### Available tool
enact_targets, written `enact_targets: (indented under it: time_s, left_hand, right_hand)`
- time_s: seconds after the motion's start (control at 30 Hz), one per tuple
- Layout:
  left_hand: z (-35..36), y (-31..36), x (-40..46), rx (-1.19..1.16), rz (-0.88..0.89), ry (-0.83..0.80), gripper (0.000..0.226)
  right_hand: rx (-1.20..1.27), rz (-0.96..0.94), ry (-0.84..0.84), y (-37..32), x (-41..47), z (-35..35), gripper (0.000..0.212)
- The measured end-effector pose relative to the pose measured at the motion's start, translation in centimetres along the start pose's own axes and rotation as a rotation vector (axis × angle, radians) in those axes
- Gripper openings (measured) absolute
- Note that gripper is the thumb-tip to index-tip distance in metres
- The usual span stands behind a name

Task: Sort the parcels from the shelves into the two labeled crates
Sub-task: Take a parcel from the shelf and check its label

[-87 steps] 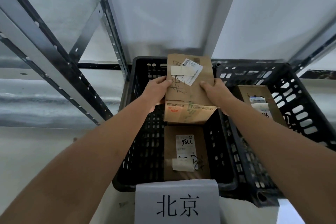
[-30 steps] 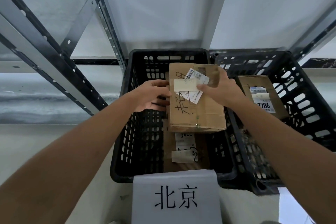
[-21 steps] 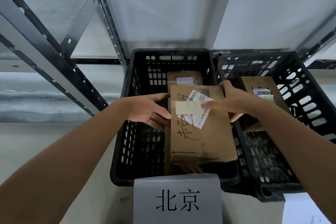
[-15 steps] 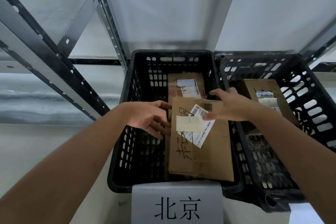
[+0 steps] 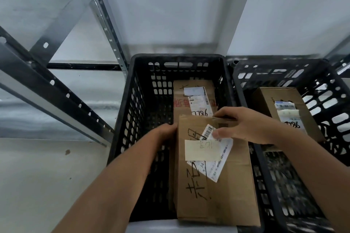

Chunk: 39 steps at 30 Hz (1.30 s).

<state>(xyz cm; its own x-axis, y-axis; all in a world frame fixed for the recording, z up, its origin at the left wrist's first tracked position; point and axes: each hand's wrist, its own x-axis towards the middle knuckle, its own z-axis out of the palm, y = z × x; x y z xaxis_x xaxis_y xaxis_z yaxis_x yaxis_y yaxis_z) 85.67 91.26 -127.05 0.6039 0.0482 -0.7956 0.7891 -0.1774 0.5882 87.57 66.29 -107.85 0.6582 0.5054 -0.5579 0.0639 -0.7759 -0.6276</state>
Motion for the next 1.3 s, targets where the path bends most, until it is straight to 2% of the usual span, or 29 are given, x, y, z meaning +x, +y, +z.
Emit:
enact_targets:
  time_s: [0.03,0.17,0.3,0.47,0.57,0.7,0.77,0.83,0.9,1.03,1.17,1.3]
  left_hand:
    - [-0.1,-0.2,0.5,-0.014,0.012,-0.024,0.075]
    - [0.2,1.8,-3.0,-0.067,0.122,0.07,0.042]
    - [-0.9,2.0,-3.4,-0.11,0.137,0.131,0.034]
    - [-0.9,1.6,-3.2,-0.136,0.147,0.228,0.035]
    - [-0.7,0.7,-2.0,-0.115,0.144,0.265,0.039]
    - [-0.9,1.8,-3.4,-0.111,0.115,0.149,0.035]
    - [-1.4,2.3,-3.3,-0.043,0.073,0.11,0.044]
    - [-2.1,3.0,-3.1,0.06,0.05,0.158,0.055]
    - [-2.5,4.0,-2.9,0.116,0.077,0.208,0.055]
    - [-2.4,5.2,-2.2,0.02,0.134,0.169,0.05]
    - [-1.9,5.2,-1.0,-0.035,0.179,0.132,0.043]
    - [-1.8,4.4,-1.1,-0.041,0.216,0.199,0.048]
  right_hand:
    - [0.008,-0.007,-0.005,0.0,0.2,-0.1,0.036]
    - [0.027,-0.051,-0.037,-0.1,0.4,-0.9,0.026]
    - [0.059,-0.059,-0.066,-0.5,0.3,-1.6,0.024]
    - [-0.097,-0.014,-0.094,-1.1,0.7,-1.3,0.018]
    - [-0.264,0.022,-0.1,-2.7,1.1,-1.0,0.033]
    - [-0.331,0.084,-0.14,-4.4,2.6,-1.7,0.053]
    - [-0.271,0.128,-0.026,-4.7,4.9,-1.9,0.059]
    - [-0.094,0.214,0.098,-5.1,7.5,-1.7,0.055]
    - [-0.057,0.31,0.096,-5.4,9.7,-1.0,0.051]
    - [-0.048,0.418,0.055,-4.0,12.6,0.1,0.052]
    - [0.176,0.485,0.089,-2.2,14.0,0.2,0.048]
    - [0.233,0.476,0.118,-2.0,14.3,0.3,0.036]
